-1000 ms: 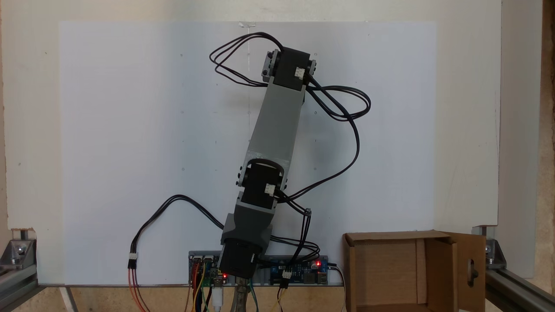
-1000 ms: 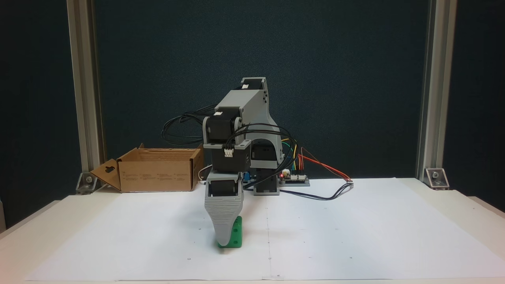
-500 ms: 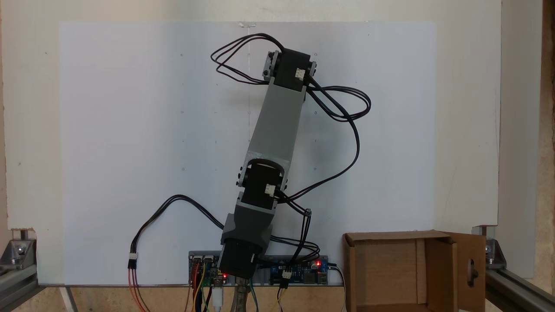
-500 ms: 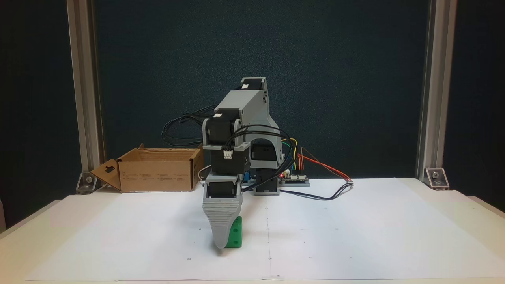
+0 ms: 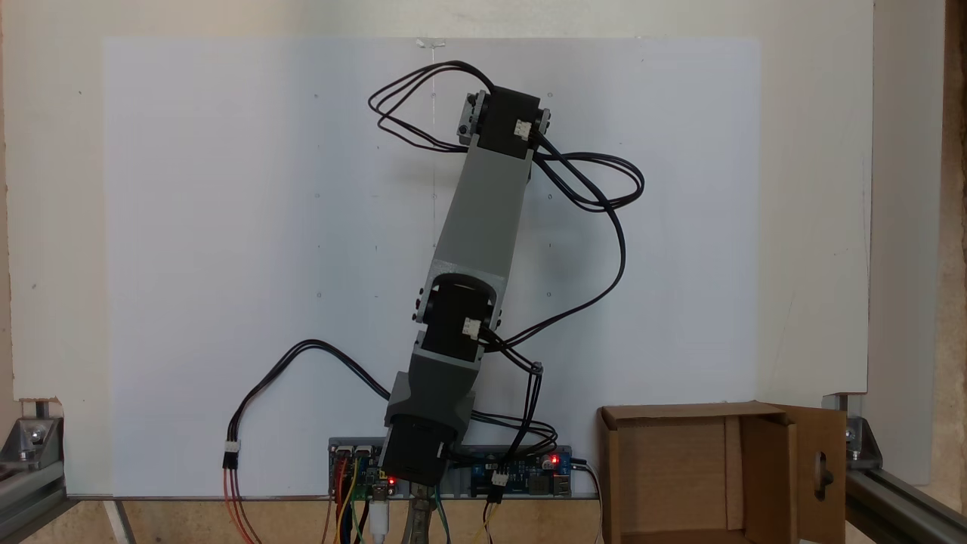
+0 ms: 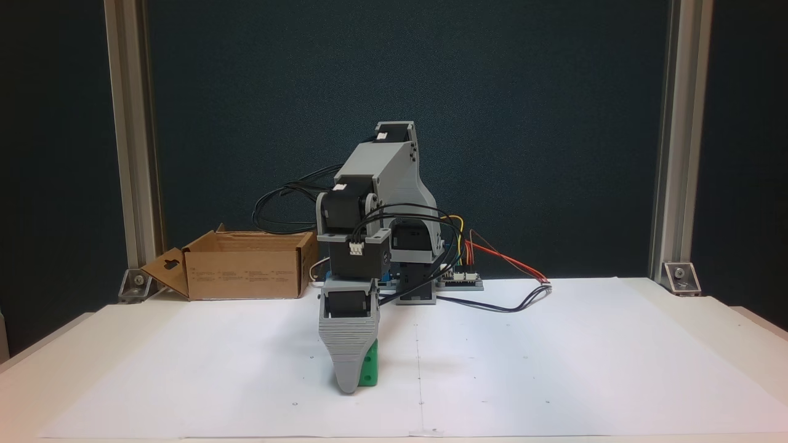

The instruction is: Grasp a green dice and put it in the bin.

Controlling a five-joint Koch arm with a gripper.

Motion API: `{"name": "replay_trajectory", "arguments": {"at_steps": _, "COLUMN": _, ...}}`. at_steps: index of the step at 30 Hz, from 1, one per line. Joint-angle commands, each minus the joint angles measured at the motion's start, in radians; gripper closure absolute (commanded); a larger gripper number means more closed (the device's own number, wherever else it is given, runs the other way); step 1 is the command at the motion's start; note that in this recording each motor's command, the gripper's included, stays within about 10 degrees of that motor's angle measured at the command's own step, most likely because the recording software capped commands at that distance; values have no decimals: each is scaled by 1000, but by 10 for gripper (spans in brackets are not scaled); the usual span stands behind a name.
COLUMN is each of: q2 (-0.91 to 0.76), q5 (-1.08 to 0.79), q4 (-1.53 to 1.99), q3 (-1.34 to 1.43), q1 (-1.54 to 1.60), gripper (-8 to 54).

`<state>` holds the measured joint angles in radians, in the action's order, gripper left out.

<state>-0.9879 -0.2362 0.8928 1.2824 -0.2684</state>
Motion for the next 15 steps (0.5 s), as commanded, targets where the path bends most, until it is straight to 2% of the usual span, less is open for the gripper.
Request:
{"name": "replay_trajectory", "arguments": {"at_steps": 1, "q2": -17, "q5": 12, "q4": -2, "q3": -12, "q1": -8, "gripper": 137}}
{"name": "replay_trajectory", "arguments": {"at_steps": 8, "q2": -17, "q5": 17, "q4": -6, "q3": -8, "q1": -14, "gripper": 338}}
{"name": "replay_trajectory", "arguments": {"at_steps": 15, "q2": -21, "q5": 21, "q4": -6, "q3": -8, "q1": -12, "gripper": 338}}
